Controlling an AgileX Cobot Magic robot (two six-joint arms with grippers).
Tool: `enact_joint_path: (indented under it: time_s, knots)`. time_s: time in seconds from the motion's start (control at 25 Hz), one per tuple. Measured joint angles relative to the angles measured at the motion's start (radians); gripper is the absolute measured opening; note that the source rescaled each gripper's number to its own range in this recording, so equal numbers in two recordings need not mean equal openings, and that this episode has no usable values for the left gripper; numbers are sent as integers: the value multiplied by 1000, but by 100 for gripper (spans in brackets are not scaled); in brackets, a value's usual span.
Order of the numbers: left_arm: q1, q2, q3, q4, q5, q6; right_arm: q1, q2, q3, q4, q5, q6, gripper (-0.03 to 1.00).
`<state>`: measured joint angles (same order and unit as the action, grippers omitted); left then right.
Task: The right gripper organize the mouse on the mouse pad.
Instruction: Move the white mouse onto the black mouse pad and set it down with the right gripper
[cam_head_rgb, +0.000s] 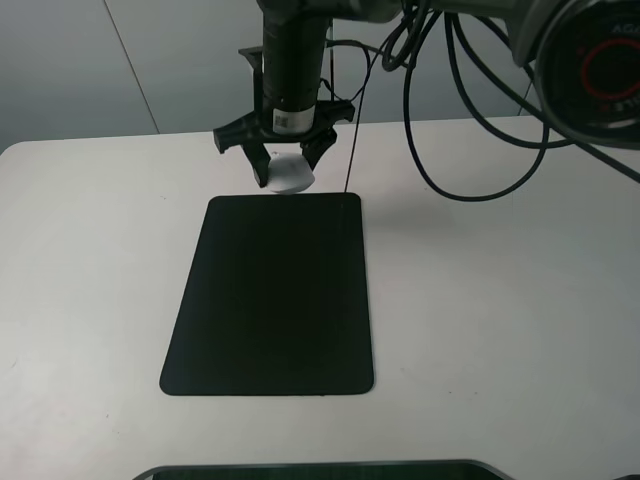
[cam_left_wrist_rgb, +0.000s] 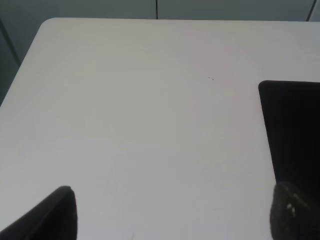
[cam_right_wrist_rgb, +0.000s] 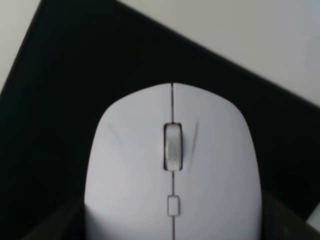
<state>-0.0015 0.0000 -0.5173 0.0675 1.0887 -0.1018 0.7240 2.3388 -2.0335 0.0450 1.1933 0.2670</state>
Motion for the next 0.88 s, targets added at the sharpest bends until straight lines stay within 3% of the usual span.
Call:
enact_joint_path:
  time_s: [0.28, 0.56, 0.88]
  knots:
    - [0, 0, 0, 0, 0, 0, 32, -71, 237, 29, -193, 97, 2]
    - [0, 0, 0, 0, 0, 0, 64, -130, 453, 103, -360, 112, 2]
    - [0, 0, 0, 0, 0, 0, 98, -132, 556, 128, -488, 133, 2]
